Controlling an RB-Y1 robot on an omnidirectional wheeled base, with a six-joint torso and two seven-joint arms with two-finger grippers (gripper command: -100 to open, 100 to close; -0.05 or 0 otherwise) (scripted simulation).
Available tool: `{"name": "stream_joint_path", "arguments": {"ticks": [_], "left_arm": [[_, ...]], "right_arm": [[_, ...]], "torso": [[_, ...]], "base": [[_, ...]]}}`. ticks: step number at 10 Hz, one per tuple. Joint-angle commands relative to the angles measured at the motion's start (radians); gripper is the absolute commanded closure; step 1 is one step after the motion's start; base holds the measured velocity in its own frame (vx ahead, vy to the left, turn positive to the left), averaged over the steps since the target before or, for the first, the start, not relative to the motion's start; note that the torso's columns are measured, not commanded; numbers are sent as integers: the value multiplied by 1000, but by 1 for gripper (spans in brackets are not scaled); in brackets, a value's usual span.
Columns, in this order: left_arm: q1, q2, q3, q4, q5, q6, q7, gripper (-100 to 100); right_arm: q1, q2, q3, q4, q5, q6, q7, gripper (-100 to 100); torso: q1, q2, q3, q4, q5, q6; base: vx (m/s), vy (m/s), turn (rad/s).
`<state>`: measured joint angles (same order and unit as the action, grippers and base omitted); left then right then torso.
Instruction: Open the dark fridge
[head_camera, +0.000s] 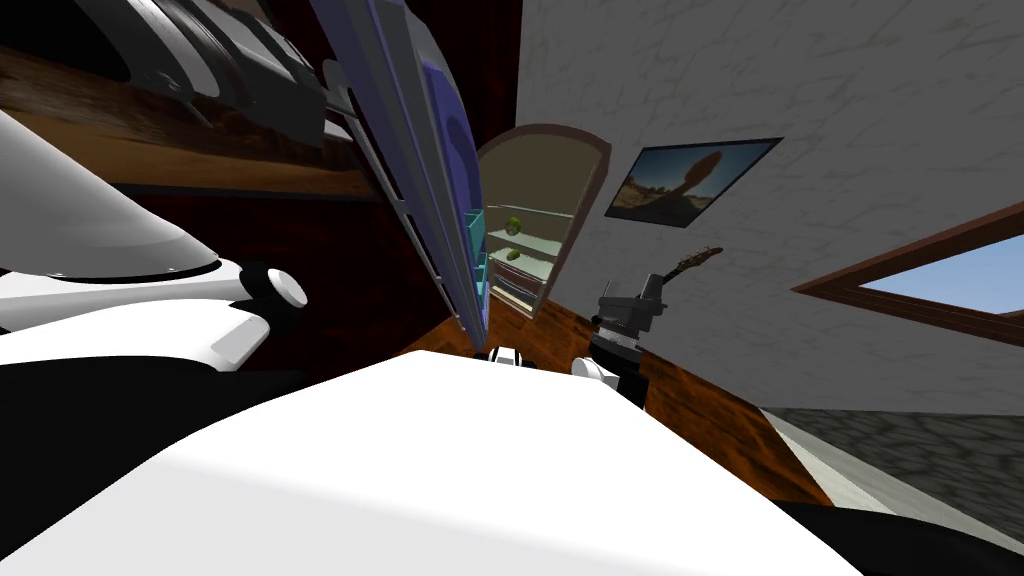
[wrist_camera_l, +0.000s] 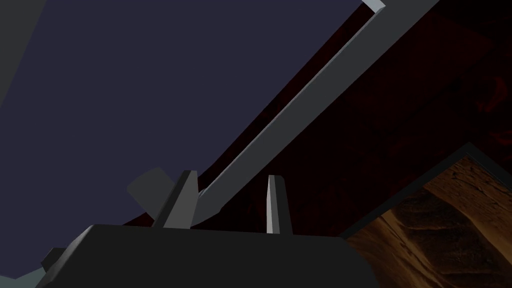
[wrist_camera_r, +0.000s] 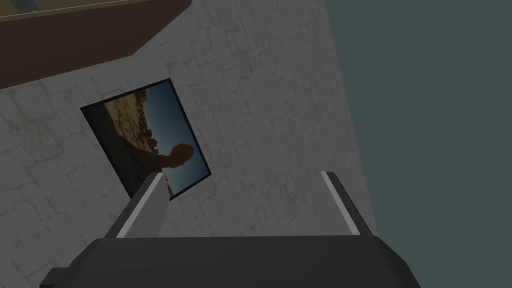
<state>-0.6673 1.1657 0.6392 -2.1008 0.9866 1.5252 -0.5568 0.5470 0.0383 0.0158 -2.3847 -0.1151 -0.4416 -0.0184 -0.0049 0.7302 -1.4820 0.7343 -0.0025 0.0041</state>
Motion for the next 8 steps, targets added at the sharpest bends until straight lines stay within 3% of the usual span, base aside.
{"name": "stream_joint_path", "arguments": {"ticks": [1,8], "left_arm": [[-11,-11,0,-1,33,-2,-8,100],[-40,-38,1,-8,122,-4,-26,100]], "right_arm": [[0,0,0,0,0,0,0,0],[0,0,0,0,0,0,0,0]], "torso": [[7,0,-2,1,1,1],[-2,-8,-8,-3,-2,4]], "base": [[-3,258,-74],[-3,272,-56]]}}
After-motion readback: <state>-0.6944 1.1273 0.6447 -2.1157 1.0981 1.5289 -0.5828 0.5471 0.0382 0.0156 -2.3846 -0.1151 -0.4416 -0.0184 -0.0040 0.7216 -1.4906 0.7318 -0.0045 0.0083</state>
